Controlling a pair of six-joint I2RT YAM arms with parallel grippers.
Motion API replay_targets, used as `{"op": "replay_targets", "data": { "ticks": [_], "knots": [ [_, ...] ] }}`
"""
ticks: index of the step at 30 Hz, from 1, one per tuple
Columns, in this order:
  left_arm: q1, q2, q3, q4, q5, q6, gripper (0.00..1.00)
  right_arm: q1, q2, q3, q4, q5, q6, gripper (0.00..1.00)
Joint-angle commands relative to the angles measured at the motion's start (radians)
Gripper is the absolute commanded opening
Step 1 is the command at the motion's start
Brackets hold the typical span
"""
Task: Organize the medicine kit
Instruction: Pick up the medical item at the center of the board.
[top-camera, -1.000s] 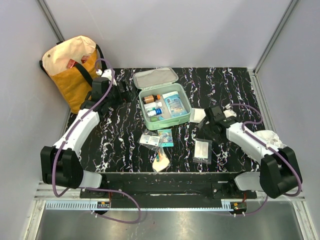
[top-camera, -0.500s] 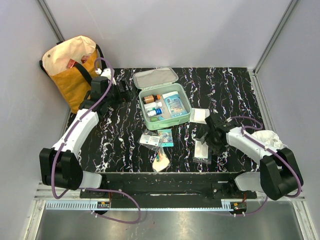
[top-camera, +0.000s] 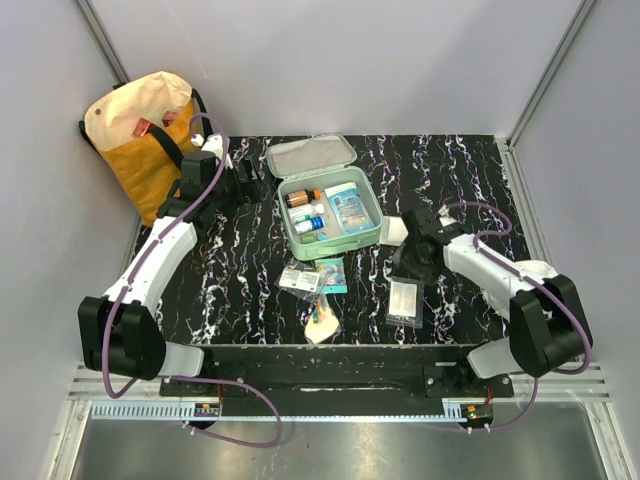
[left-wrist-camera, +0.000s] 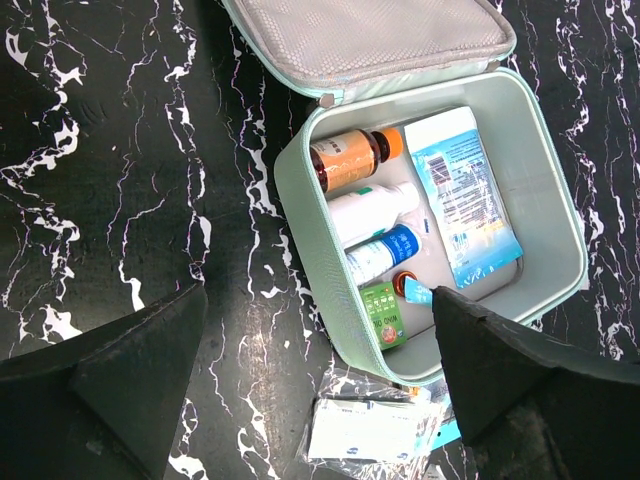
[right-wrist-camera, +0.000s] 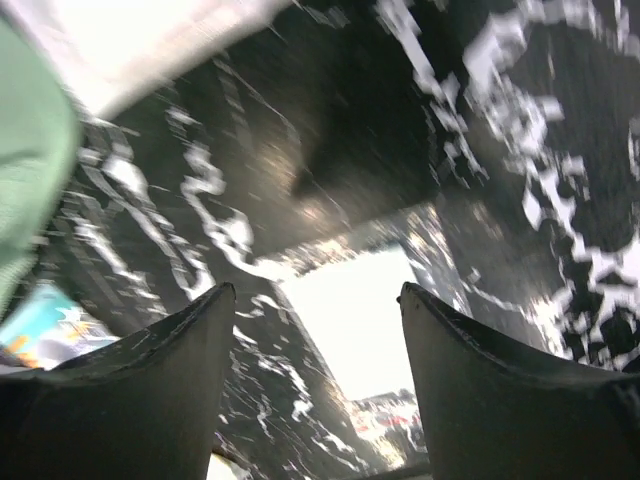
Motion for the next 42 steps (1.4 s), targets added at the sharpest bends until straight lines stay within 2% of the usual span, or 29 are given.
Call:
{"op": "replay_targets", "data": {
  "ticks": [1,3,5,10,12,14,20,24,31,35,42],
  "knots": [
    [-0.003,-0.003,0.045,0.017,-0.017,0.025,0.99,-0.027,-0.049,0.093,0.193,0.133,-0.225,0.74],
    [-0.003,-0.001,0.048,0.017,-0.009,0.022,0.99,-0.085,0.029,0.15,0.23,0.111,-0.297,0.75],
    [-0.003,-0.004,0.046,0.015,-0.004,0.024,0.99,-0.127,0.135,0.245,0.18,0.068,-0.375,0.78],
    [-0.001,-0.017,0.052,0.005,-0.021,0.031,0.99,-0.132,0.348,0.408,0.164,-0.061,-0.566,0.88],
    [-0.005,-0.02,0.04,0.008,-0.029,0.027,0.99,-0.132,0.382,0.425,0.197,-0.098,-0.629,0.92],
    [-0.011,-0.021,0.025,0.017,-0.035,0.021,0.99,-0.132,0.413,0.441,0.198,-0.072,-0.656,0.95],
    [-0.02,-0.015,0.02,0.006,-0.026,0.021,0.99,-0.132,0.491,0.486,0.191,-0.046,-0.722,0.96],
    [-0.02,-0.024,-0.003,0.002,-0.029,0.022,0.99,-0.132,0.485,0.462,0.24,-0.053,-0.733,0.95],
    [-0.02,-0.063,-0.06,-0.005,-0.052,0.025,0.99,-0.132,0.539,0.472,0.252,-0.104,-0.707,0.9],
    [-0.018,-0.078,-0.063,-0.018,-0.064,0.034,0.99,-0.132,0.557,0.474,0.235,-0.078,-0.667,0.87],
    [-0.02,-0.086,-0.067,-0.017,-0.066,0.033,0.99,-0.132,0.521,0.46,0.237,-0.033,-0.675,0.69]
  ]
}}
